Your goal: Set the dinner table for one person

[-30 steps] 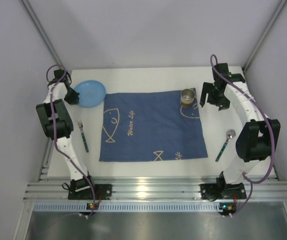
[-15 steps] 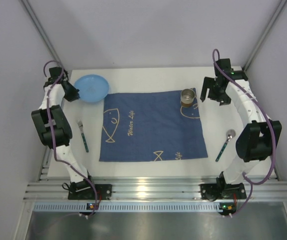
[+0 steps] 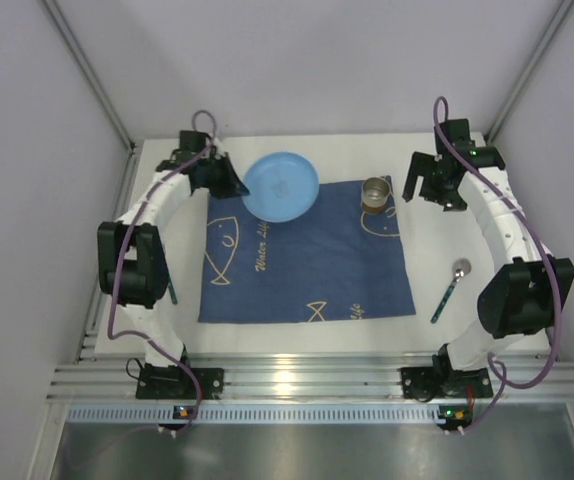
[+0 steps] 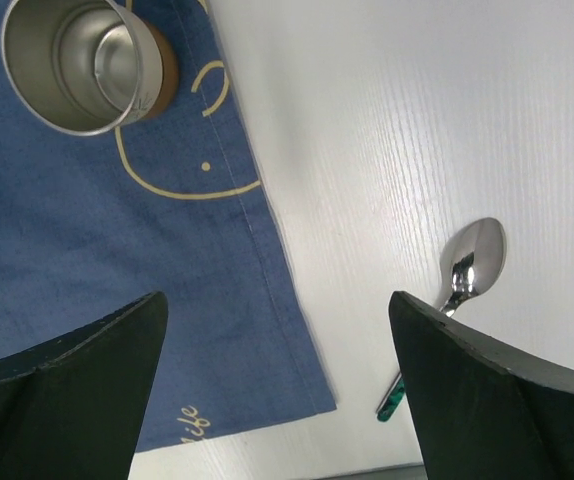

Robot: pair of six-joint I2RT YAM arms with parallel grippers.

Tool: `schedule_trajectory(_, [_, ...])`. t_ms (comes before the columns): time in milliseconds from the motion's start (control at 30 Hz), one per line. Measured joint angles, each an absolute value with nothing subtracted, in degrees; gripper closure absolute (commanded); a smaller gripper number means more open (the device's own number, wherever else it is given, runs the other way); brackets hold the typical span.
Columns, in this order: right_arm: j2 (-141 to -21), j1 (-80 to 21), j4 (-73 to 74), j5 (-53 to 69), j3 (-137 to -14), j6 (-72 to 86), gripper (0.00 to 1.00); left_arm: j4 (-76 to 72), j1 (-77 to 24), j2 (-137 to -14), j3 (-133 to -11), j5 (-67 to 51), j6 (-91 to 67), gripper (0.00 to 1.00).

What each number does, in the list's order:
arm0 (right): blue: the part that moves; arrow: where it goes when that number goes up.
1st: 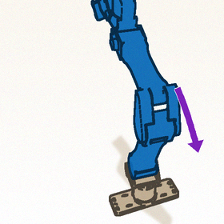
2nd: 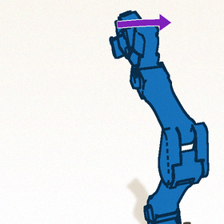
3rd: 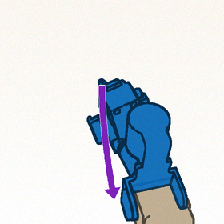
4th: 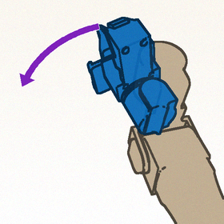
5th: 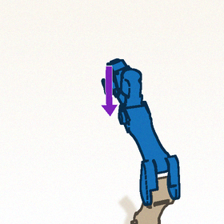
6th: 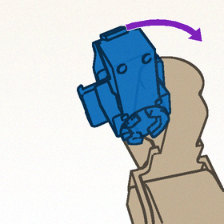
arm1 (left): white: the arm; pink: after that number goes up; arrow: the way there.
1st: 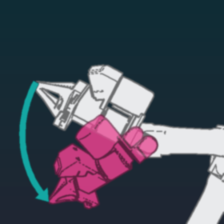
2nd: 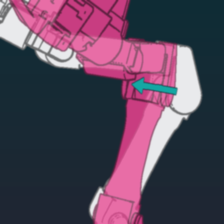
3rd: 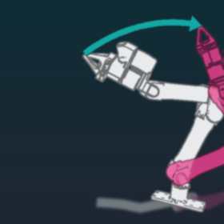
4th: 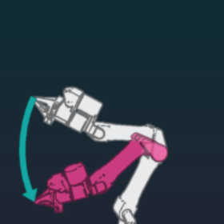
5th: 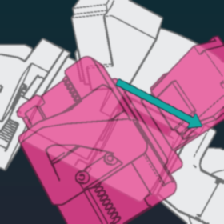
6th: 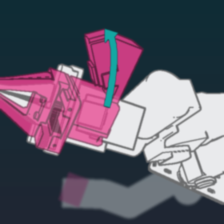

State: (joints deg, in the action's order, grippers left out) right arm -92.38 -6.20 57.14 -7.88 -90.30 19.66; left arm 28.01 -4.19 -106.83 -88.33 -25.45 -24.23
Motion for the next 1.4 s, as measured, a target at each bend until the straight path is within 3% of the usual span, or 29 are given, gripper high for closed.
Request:
schedule_trajectory(167, [-88.8,-6.2,56.5,-7.9,-85.4,19.6,0.07,28.5,-16.9,-107.5,-80.8,-28.4,-22.5,1.0])
schedule_trajectory(500, [-86.4,-6.2,55.3,-7.8,-79.1,19.6,0.06,30.6,-19.6,-107.9,-78.3,-24.1,-20.8,1.0])
schedule_trajectory(700, [-86.4,-6.2,54.6,-7.7,-79.0,19.6,0.06,32.4,-20.0,-107.9,-78.1,-20.5,-19.0,0.54])
schedule_trajectory(767, [-86.3,-6.2,54.3,-7.6,-78.6,19.6,0.06,34.0,-20.0,-107.9,-78.2,-19.1,-18.2,0.45])
schedule_trajectory(867, [-86.3,-6.2,54.0,-7.5,-78.1,19.6,0.06,36.5,-19.3,-107.8,-78.8,-17.6,-17.7,0.4])
schedule_trajectory(1033, [-86.2,-6.2,53.3,-7.4,-77.1,19.6,0.06,39.4,-13.2,-104.2,-77.6,-13.1,-19.4,0.45])
schedule_trajectory(1133, [-85.8,-6.2,52.7,-7.4,-76.1,19.6,0.06,40.7,-3.8,-99.4,-74.6,-9.1,-22.0,0.49])
schedule_trajectory(1267, [-85.4,-6.2,52.0,-7.2,-74.3,19.6,0.06,44.3,9.2,-97.4,-71.7,-1.2,-25.2,0.48])
schedule_trajectory(1400, [-85.4,-6.2,51.8,-6.8,-73.1,19.5,0.06,49.0,14.2,-98.6,-69.2,3.3,-26.4,0.48])
